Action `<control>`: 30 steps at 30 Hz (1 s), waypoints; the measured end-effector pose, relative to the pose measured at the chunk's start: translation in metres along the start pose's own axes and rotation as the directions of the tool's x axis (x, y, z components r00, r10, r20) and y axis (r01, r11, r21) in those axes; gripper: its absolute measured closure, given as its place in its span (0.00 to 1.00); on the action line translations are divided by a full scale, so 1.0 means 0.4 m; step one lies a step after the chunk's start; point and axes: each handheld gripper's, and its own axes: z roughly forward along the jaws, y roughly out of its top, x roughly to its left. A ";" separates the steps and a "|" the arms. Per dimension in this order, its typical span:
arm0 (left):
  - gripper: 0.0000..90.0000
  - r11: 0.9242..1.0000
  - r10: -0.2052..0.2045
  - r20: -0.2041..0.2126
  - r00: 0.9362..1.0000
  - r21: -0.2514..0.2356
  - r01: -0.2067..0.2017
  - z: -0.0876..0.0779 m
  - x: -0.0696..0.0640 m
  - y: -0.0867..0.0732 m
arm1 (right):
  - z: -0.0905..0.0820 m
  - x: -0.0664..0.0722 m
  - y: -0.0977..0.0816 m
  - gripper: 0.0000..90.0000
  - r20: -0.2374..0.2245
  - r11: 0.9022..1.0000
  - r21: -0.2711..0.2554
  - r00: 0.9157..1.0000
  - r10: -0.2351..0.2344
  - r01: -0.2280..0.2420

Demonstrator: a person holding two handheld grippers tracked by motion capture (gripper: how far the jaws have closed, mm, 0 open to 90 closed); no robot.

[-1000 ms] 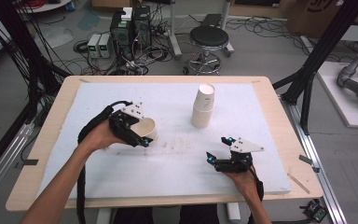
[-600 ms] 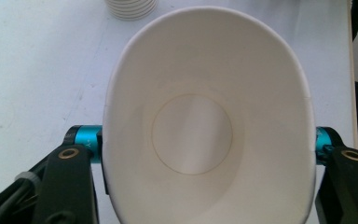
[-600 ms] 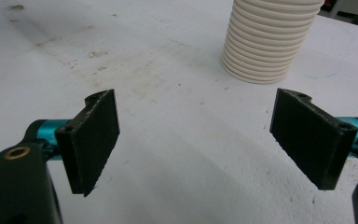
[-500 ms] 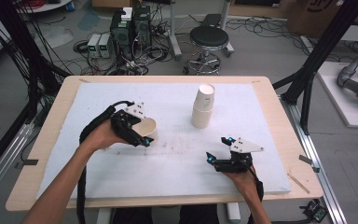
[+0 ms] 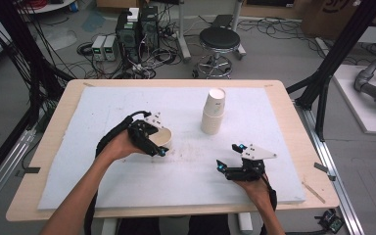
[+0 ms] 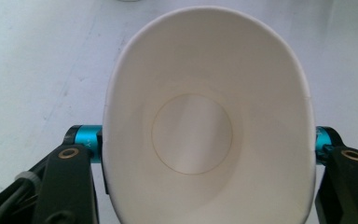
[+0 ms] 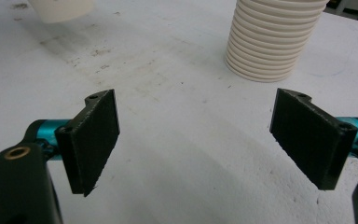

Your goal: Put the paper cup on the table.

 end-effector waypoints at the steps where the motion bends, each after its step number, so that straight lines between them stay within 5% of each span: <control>1: 0.39 1.000 -0.001 -0.001 1.000 0.004 0.001 0.005 0.000 0.001 | 0.000 0.000 0.000 0.18 0.000 1.000 0.001 1.000 0.000 0.000; 13: 0.39 0.994 0.013 0.012 1.000 0.109 -0.014 0.072 -0.005 0.007 | 0.001 -0.002 0.000 0.18 -0.004 1.000 -0.001 1.000 -0.002 0.002; 21: 0.37 0.996 -0.006 0.021 1.000 0.089 0.004 0.083 0.001 -0.001 | 0.001 -0.002 0.000 0.18 -0.004 1.000 -0.001 1.000 -0.004 0.004; 26: 0.21 0.997 0.003 0.019 1.000 0.080 -0.004 0.099 -0.002 -0.007 | 0.000 -0.002 0.000 0.18 -0.010 1.000 -0.002 1.000 -0.003 0.003; 30: 0.19 0.999 -0.009 0.029 1.000 0.039 0.008 0.109 -0.003 -0.022 | 0.000 -0.003 0.000 0.18 -0.011 1.000 -0.004 1.000 0.000 0.000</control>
